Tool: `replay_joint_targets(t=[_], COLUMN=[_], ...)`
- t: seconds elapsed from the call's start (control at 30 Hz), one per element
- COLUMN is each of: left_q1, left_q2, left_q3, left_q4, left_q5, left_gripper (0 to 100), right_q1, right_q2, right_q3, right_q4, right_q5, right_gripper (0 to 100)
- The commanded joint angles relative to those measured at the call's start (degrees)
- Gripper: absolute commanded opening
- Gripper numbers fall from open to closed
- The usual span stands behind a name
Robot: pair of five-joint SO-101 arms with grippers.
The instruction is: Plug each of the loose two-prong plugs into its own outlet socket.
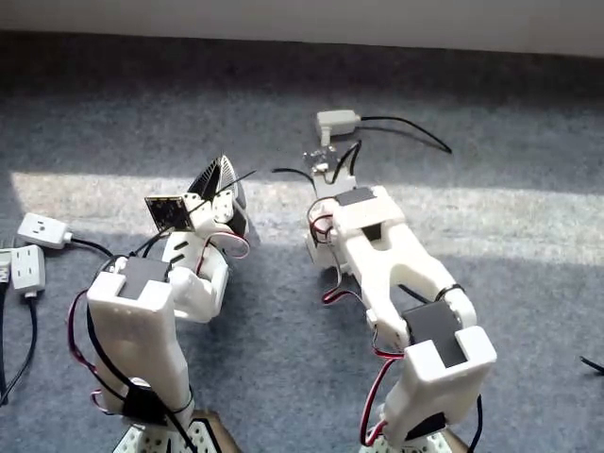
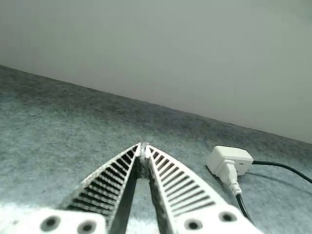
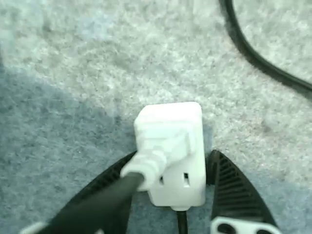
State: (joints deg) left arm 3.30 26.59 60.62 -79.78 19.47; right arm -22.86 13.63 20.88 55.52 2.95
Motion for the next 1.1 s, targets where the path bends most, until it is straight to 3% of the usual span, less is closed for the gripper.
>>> replay_joint_targets(t=[0.0,0.1,0.27,0.5,0.63,0.87,0.97,1.07], left_q1=[1.0,1.0,1.0,1.1,1.1,1.2,1.6,1.7], left_q2=[-0.8,-0.8,-0.8,-0.8,-0.8,-0.7,-0.7,-0.7], left_q3=[0.0,0.0,0.0,0.2,0.2,0.1,0.1,0.1], left_q4=[-1.3,-1.3,-1.3,-1.3,-1.3,-1.1,-1.1,-1.1], left_q5=[0.1,0.1,0.1,0.1,0.1,0.1,0.1,0.1], left_gripper=[1,1,1,1,1,1,1,1], right_q1=[1.3,2.6,6.8,9.0,8.9,9.2,9.3,9.9], right_q2=[-0.5,-0.5,-0.6,-0.1,7.2,33.5,43.2,50.2], right_q3=[0.0,0.0,-4.0,-22.6,-40.4,-84.7,-99.7,-104.8], right_q4=[-0.8,-3.2,-4.5,4.0,12.1,26.2,27.1,24.3], right_q5=[0.7,0.9,1.0,0.8,0.7,0.7,0.7,0.7], right_gripper=[11.5,2.1,3.0,3.1,3.1,3.1,3.1,3.1])
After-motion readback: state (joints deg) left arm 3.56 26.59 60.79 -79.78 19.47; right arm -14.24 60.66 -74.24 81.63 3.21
